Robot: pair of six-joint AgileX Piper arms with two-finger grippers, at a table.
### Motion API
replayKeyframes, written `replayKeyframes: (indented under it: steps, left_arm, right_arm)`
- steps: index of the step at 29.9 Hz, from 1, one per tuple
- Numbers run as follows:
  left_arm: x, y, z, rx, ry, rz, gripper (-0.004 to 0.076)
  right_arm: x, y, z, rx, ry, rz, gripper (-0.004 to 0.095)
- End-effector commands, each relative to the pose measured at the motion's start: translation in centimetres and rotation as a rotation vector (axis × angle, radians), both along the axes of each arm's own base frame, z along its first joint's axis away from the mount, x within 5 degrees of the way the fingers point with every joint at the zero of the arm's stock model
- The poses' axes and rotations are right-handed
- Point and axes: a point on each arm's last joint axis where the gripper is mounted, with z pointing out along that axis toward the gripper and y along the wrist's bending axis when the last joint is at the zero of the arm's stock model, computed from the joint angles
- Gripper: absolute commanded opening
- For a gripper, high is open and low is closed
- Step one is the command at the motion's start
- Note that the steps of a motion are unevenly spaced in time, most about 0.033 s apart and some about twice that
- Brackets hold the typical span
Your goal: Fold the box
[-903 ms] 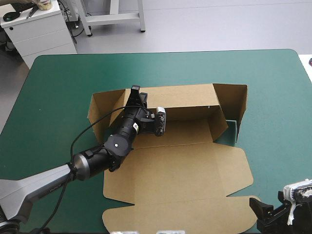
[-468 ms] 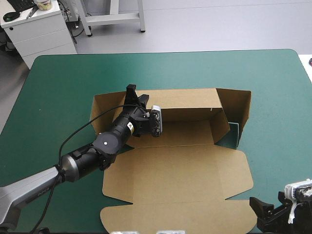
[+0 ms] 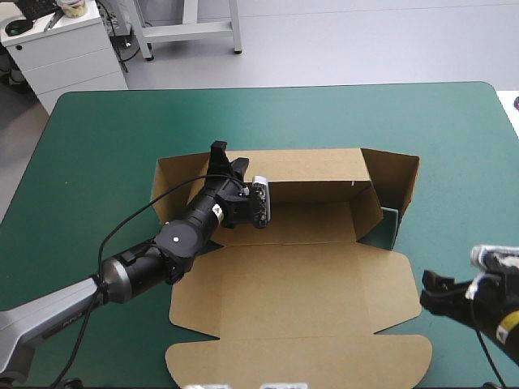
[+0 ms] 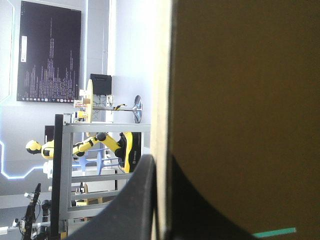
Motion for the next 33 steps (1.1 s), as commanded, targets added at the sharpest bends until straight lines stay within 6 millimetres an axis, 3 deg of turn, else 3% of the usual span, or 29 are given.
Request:
replayKeyframes:
  steps: [1,11,14,18,23,33]
  left_arm:
    - [-0.3,0.3,2.2,-0.018,-0.087,-0.001,-0.001]
    - [-0.3,0.4,2.2,-0.018,-0.089,0.005,-0.001]
    - [-0.2,0.6,2.3,-0.003,-0.105,0.021,-0.001]
    - [-0.2,0.7,2.4,0.049,-0.135,0.022,-0.001]
    - [-1.0,0.0,2.6,0.109,-0.185,0.013,-0.001]
    - [-2.4,-1.2,2.8,0.111,-0.217,0.009,-0.001]
  right_arm:
    - [3.7,1.1,3.7,0.004,-0.214,-0.009,0.0751]
    - [12.3,3.4,8.1,-0.178,-0.088,-0.025,0.0751]
    - [14.9,2.8,9.6,-0.169,-0.078,-0.028,0.0751]
    - [18.2,0.5,11.2,-0.09,-0.019,0.013,0.0751]
    - [22.7,-2.4,10.6,-0.008,0.133,0.066,0.0751]
    - [29.5,-3.3,7.4,0.009,0.282,0.114,0.0751]
